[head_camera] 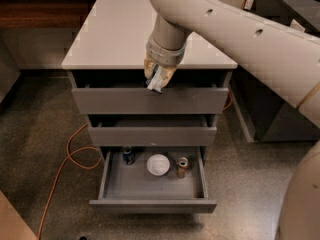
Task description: Pick rxbar blueberry from bottom drawer and place on counter
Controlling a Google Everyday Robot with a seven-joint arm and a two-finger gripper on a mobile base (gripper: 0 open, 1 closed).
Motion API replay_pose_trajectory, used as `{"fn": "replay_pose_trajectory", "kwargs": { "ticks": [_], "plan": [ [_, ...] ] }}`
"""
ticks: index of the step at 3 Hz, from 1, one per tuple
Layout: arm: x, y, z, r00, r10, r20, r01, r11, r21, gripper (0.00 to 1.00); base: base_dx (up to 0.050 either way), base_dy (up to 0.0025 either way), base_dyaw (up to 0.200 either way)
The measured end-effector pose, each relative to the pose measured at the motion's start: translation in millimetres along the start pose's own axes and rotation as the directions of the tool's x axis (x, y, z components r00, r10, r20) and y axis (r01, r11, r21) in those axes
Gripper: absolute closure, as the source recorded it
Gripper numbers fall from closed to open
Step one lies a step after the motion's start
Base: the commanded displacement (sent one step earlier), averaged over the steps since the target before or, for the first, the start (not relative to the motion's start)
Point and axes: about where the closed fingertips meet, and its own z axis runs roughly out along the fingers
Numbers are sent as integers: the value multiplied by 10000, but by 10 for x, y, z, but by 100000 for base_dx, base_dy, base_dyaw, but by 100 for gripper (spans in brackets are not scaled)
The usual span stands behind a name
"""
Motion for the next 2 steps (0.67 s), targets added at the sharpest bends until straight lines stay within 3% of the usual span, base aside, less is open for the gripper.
{"fn": "replay_pose_trajectory", "kwargs": {
  "ticks": [2],
  "plan": [
    [546,-53,-22,9995,180,267,-187,9995,246,100,0,0,0]
  ]
}}
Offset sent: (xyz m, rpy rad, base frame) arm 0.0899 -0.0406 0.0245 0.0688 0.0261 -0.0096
